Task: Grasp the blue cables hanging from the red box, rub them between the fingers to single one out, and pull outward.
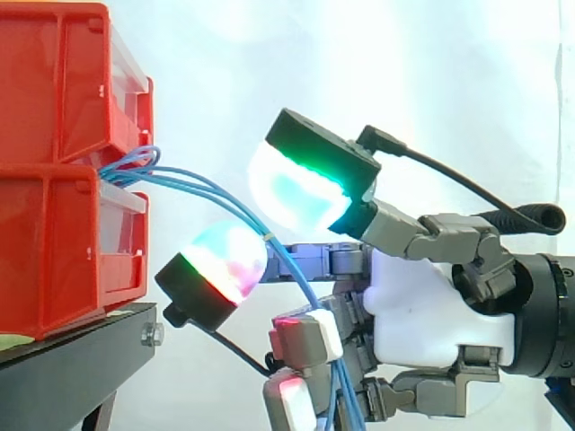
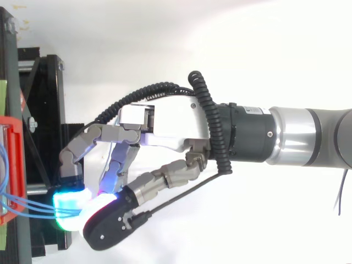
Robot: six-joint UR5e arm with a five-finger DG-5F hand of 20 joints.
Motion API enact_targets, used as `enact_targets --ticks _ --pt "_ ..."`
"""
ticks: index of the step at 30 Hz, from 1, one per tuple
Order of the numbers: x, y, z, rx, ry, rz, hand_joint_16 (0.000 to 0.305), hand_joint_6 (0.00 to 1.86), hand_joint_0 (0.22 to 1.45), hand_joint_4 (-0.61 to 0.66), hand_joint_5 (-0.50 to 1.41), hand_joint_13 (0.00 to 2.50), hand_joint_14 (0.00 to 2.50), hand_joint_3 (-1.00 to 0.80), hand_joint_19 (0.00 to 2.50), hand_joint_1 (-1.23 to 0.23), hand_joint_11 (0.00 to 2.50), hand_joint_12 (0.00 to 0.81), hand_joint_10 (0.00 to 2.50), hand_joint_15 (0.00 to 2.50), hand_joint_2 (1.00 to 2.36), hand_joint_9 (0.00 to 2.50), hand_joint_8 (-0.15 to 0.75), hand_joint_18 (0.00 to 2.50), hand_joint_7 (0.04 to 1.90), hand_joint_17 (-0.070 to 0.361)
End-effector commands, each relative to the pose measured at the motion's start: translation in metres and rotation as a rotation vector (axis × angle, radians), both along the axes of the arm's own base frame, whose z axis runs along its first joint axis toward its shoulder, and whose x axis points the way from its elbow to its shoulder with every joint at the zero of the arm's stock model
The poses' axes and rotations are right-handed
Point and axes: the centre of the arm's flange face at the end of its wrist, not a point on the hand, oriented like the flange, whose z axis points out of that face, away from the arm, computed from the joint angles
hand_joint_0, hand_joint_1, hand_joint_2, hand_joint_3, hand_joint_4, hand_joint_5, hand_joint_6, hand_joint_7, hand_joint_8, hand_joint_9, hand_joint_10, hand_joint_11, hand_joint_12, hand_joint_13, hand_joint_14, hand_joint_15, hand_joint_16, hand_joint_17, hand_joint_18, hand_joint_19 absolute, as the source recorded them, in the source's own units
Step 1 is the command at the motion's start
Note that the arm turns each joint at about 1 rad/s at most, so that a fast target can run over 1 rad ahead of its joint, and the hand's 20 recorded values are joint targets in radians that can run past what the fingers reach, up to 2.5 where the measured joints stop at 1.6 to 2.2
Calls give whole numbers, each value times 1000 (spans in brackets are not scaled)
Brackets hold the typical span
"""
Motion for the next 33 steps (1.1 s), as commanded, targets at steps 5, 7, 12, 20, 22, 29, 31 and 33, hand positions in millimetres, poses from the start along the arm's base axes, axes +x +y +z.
enact_targets --ticks 5,7,12,20,22,29,31,33 --pt "0 0 0 0 0 -2 50 874 603 17 -149 1119 22 -270 682 -644 825 376 24 585 1014 1221 304 994 957 113" --pt "0 0 1 0 -2 0 52 877 605 19 -149 1120 22 -237 671 -678 828 379 24 586 1014 1224 310 1008 954 117" --pt "0 0 0 0 0 0 51 882 624 31 -152 1110 22 -182 669 -784 839 372 22 581 1017 1208 305 997 954 114" --pt "0 0 0 0 1 0 48 889 737 -76 -165 1083 24 -309 628 -898 846 353 25 589 1014 1183 292 954 1080 109" --pt "0 0 0 0 1 0 48 891 758 -94 -166 1080 22 -360 631 -897 846 353 26 580 1011 1181 287 945 1077 108" --pt "-1 0 -1 -1 7 0 48 888 793 -98 -167 1071 22 -500 614 -883 846 347 26 585 1000 1173 288 933 1006 108" --pt "-1 -1 -1 -2 13 0 48 887 799 -98 -167 1073 22 -500 616 -876 852 343 25 580 1000 1176 286 930 988 107" --pt "-3 -1 -3 -6 33 11 47 885 796 -78 -166 1073 24 -500 611 -878 845 342 23 586 1000 1179 283 934 971 107"
